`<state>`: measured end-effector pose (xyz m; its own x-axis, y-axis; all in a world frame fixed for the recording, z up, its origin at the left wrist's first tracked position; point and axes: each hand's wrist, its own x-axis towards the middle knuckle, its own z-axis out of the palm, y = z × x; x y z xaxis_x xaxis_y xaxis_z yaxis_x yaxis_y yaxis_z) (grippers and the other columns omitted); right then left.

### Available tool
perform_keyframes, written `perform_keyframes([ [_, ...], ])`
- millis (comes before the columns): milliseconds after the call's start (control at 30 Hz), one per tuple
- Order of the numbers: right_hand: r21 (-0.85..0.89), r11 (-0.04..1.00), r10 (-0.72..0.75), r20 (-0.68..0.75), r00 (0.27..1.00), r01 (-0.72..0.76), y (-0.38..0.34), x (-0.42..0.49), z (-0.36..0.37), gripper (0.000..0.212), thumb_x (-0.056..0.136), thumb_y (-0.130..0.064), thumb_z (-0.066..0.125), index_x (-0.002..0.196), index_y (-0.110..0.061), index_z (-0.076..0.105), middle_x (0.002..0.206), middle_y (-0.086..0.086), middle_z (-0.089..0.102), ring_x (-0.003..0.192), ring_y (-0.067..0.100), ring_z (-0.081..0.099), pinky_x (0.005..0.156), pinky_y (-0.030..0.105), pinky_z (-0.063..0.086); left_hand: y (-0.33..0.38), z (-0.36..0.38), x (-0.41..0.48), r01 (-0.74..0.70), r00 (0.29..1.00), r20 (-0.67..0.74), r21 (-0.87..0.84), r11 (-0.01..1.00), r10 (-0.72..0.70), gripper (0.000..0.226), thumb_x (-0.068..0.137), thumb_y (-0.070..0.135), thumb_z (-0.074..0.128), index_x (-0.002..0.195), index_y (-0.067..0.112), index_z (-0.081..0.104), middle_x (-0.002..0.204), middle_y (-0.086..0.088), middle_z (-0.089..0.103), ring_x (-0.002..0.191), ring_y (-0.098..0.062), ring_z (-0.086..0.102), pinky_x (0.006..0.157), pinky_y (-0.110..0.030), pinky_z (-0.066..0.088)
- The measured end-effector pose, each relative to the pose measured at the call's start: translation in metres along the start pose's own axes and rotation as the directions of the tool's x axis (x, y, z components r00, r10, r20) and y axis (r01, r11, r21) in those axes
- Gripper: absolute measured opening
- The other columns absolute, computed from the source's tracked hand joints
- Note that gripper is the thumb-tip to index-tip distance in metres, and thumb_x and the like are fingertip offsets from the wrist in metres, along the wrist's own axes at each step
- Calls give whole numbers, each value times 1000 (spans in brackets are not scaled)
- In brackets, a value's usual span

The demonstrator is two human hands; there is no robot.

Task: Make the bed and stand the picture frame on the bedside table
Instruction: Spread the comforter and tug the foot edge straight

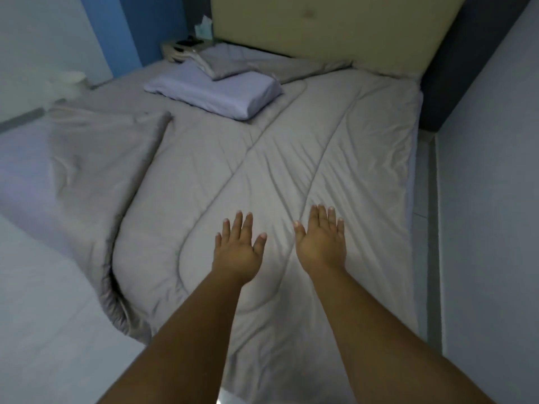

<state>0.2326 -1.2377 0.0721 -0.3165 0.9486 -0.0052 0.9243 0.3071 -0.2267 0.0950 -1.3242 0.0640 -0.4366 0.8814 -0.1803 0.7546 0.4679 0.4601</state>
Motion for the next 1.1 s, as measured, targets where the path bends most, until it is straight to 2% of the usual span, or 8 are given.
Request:
perform_keyframes([
  [133, 23, 1000, -16, -71, 997, 18, -124, 34, -39, 64, 98, -48, 18, 149, -10, 15, 159, 6, 14, 147, 23, 5, 120, 40, -1, -63, -118, 32, -37, 997, -62, 65, 997, 41, 65, 96, 55, 19, 151, 28, -3, 161, 3, -9, 148, -24, -12, 120, -44, -4],
  [300, 85, 993, -72, -113, 991, 82, -274, 76, -81, 65, 97, -49, 22, 148, -9, 18, 158, 8, 17, 146, 25, 8, 120, 42, 1, -147, -260, 70, -11, 986, -161, 189, 982, 42, 66, 94, 56, 24, 151, 28, 4, 161, 2, -4, 148, -26, -6, 121, -45, -2],
  [467, 66, 982, -159, -201, 967, 176, -380, 137, -114, 66, 97, -50, 27, 148, -8, 21, 157, 9, 20, 146, 27, 10, 119, 43, 1, -187, -367, 132, 38, 973, -231, 188, 982, 7, 66, 95, 56, 21, 151, 27, 4, 161, 1, -4, 149, -26, -5, 120, -45, -1],
  [667, 66, 968, -219, -235, 947, 240, -493, 222, -115, 64, 97, -47, 28, 147, -7, 22, 155, 10, 25, 145, 28, 13, 118, 44, 1, -230, -442, 207, -1, 955, -289, 217, 976, 65, 65, 94, 57, 20, 151, 28, 5, 162, 2, -3, 149, -25, -6, 120, -46, -2],
  [867, 50, 968, -227, -240, 944, 246, -616, 294, -83, 61, 98, -44, 27, 147, -8, 22, 156, 8, 24, 145, 26, 11, 118, 43, 0, -311, -511, 302, 1, 957, -281, 241, 971, 69, 64, 95, 57, 17, 151, 30, 5, 162, 2, -1, 149, -25, -5, 119, -46, -2],
  [1100, 25, 998, -43, -214, 976, 49, -701, 380, -14, 59, 99, -44, 23, 148, -12, 21, 157, 6, 22, 146, 25, 9, 119, 42, -1, -417, -540, 440, -112, 977, -137, 328, 938, 165, 64, 95, 56, 17, 151, 28, 5, 161, 1, 1, 149, -27, -5, 119, -45, -2],
])
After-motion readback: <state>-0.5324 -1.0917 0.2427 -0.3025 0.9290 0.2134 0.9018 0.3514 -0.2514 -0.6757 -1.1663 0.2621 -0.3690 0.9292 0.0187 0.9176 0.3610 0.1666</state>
